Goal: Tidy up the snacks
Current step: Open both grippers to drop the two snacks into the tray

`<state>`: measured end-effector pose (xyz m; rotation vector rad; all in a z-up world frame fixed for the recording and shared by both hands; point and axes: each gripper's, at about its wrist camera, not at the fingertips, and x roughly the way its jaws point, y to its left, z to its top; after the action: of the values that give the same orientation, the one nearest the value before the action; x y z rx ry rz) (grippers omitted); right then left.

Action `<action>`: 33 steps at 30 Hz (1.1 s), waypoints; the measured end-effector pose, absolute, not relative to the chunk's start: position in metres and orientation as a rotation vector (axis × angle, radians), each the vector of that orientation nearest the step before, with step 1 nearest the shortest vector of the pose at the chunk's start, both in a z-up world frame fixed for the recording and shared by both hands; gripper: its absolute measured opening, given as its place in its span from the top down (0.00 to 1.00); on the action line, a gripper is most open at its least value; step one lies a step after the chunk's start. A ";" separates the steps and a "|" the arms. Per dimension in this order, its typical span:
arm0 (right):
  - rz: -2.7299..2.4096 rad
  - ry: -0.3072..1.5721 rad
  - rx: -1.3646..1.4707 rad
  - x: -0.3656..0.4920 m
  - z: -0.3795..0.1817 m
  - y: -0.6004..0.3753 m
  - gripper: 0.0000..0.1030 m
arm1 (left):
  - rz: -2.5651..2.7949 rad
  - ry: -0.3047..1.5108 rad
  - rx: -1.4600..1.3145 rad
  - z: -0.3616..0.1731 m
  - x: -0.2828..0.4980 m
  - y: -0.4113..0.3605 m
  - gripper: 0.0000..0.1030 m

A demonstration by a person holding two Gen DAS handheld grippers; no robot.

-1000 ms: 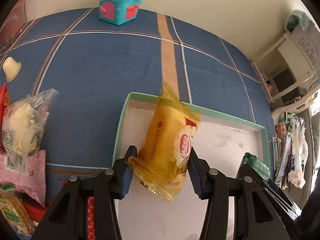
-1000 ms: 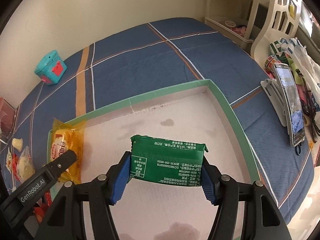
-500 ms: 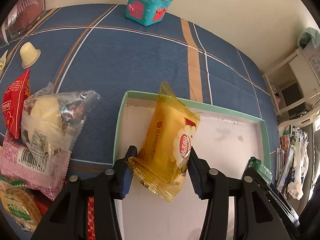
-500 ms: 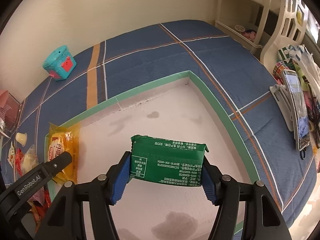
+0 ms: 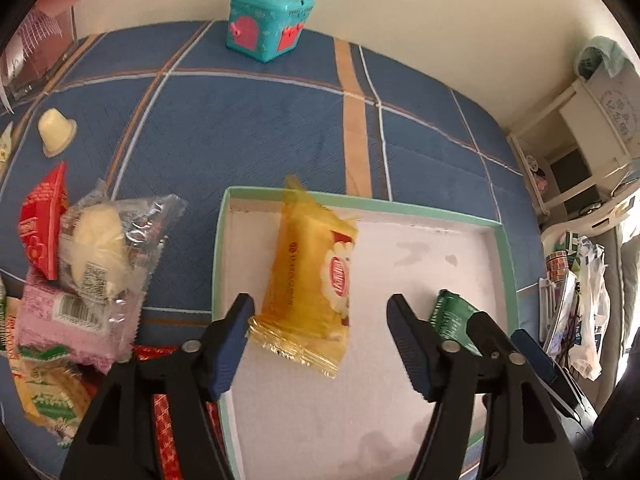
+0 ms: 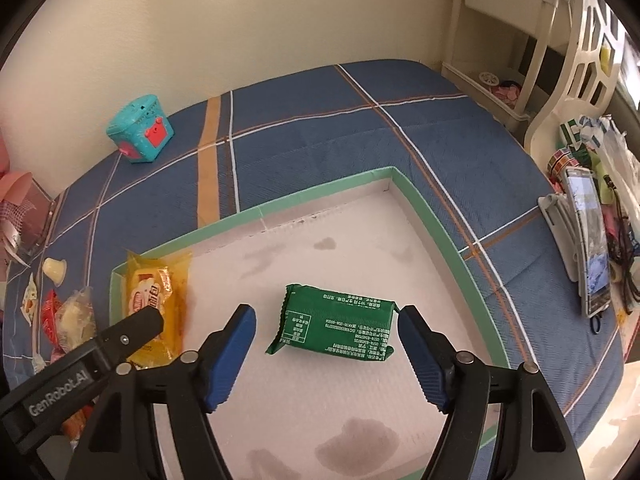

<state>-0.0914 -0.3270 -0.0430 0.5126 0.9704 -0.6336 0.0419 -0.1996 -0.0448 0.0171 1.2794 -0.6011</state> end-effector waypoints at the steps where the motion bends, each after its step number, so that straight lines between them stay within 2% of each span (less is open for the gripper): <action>1: -0.634 0.972 0.509 -0.092 -0.040 -0.326 0.22 | -0.594 1.273 0.025 -0.041 0.041 -0.199 0.30; 2: -0.636 0.972 0.505 -0.093 -0.038 -0.325 0.20 | -0.588 1.267 0.030 -0.038 0.040 -0.196 0.28; 4: -0.643 0.973 0.494 -0.096 -0.034 -0.324 0.17 | -0.572 1.248 0.044 -0.031 0.038 -0.191 0.18; 8: -0.640 0.969 0.492 -0.101 -0.027 -0.321 0.08 | -0.546 1.189 0.090 -0.016 0.034 -0.182 0.13; 12: -0.625 0.955 0.473 -0.105 -0.022 -0.316 0.00 | -0.485 1.109 0.163 -0.005 0.032 -0.172 0.02; 33: -0.470 0.894 0.422 -0.110 -0.010 -0.257 0.00 | -0.185 0.915 0.212 0.022 0.009 -0.073 0.01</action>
<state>-0.1104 -0.2568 -0.0099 0.4218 0.8937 -0.4701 0.0088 -0.0727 0.0220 0.2118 0.9155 -0.1849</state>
